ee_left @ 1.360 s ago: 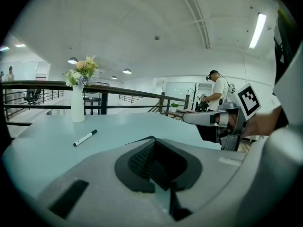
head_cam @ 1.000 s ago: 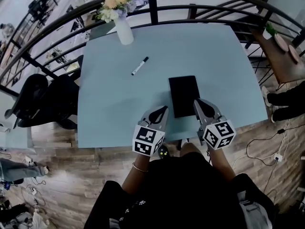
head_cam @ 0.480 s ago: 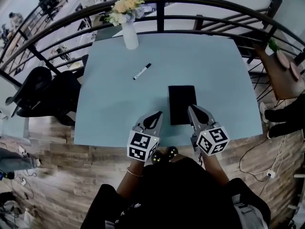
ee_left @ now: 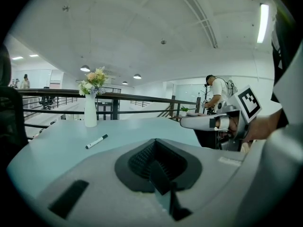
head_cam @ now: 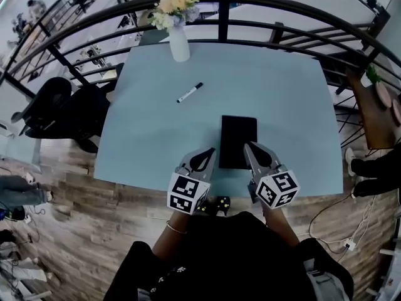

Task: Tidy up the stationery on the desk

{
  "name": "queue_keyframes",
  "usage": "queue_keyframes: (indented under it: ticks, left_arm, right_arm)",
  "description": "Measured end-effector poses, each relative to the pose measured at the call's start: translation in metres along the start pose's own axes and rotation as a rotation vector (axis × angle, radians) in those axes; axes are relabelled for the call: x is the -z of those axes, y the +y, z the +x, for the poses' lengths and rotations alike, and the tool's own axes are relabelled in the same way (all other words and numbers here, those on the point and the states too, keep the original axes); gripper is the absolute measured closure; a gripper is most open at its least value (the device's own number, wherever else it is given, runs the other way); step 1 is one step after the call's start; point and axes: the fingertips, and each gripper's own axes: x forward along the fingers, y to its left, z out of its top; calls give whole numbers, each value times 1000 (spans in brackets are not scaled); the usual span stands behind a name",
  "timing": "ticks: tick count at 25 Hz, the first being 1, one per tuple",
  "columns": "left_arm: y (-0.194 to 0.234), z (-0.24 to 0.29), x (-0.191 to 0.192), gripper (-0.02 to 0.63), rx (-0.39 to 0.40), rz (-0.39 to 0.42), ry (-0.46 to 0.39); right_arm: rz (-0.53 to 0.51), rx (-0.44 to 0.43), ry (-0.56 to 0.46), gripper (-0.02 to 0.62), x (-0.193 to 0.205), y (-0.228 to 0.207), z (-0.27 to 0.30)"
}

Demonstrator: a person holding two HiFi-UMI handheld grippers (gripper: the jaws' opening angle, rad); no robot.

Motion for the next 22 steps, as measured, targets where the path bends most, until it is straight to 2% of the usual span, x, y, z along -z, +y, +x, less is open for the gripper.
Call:
queue_keyframes:
  ticks: [5,8,12,22]
  left_arm:
    - [-9,14,-2,612,-3,2,6]
    - [-13,19,-4,612,15,21,-1]
    - [-13,22,-2,612,0,24,4]
    - [44,-6,-5,612,-63,1,-25]
  right_arm:
    - [15,-45,-9,589,-1,1,-2]
    - [20,-50,-18,589,1,-3,0]
    - [21,-50,-12,589,0,-12,2]
    - [23,-50,-8,589,-4,8,46]
